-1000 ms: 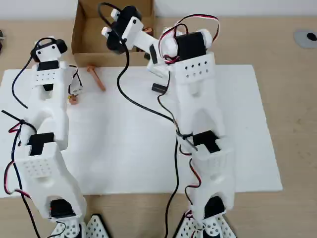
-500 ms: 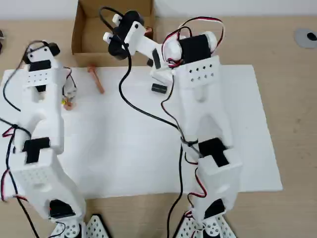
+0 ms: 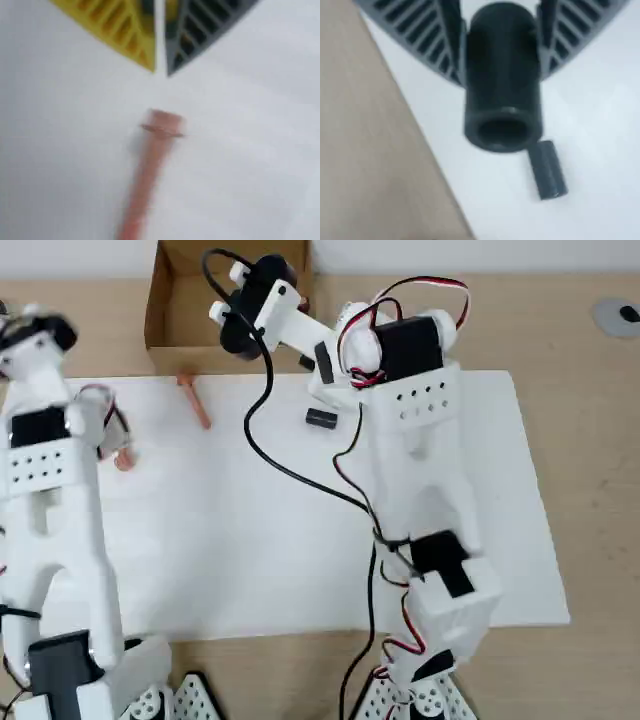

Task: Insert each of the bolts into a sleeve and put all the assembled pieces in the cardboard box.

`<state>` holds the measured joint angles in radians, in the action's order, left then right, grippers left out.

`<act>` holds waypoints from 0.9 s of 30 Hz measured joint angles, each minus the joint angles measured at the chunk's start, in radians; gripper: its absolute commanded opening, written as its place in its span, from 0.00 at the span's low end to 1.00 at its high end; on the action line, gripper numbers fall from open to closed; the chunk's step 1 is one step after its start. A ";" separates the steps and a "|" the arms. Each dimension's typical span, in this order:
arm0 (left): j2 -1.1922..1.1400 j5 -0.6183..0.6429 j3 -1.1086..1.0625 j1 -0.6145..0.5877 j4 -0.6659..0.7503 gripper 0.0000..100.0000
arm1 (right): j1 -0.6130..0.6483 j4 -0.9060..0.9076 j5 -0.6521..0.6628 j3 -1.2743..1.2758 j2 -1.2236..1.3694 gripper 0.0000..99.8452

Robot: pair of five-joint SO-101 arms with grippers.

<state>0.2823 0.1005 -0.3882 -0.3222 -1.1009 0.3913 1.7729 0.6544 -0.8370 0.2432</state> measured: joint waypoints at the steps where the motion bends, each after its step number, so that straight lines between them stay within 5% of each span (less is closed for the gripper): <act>1: 0.000 0.011 -0.038 -0.014 0.028 0.10 | 0.000 0.000 0.000 0.026 -0.014 0.01; 4: 0.002 0.040 -0.107 -0.031 0.091 0.17 | 0.000 0.000 0.000 0.089 -0.060 0.01; 13: 0.002 0.052 -0.193 -0.031 0.261 0.17 | 0.005 0.000 0.000 0.172 -0.144 0.01; 27: -0.304 0.052 -0.097 -0.032 0.264 0.16 | 0.005 0.000 0.000 0.212 -0.180 0.01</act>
<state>-0.0215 0.1527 -0.4849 -0.3544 -0.8370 0.3959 1.7729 0.6544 -0.6252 0.0637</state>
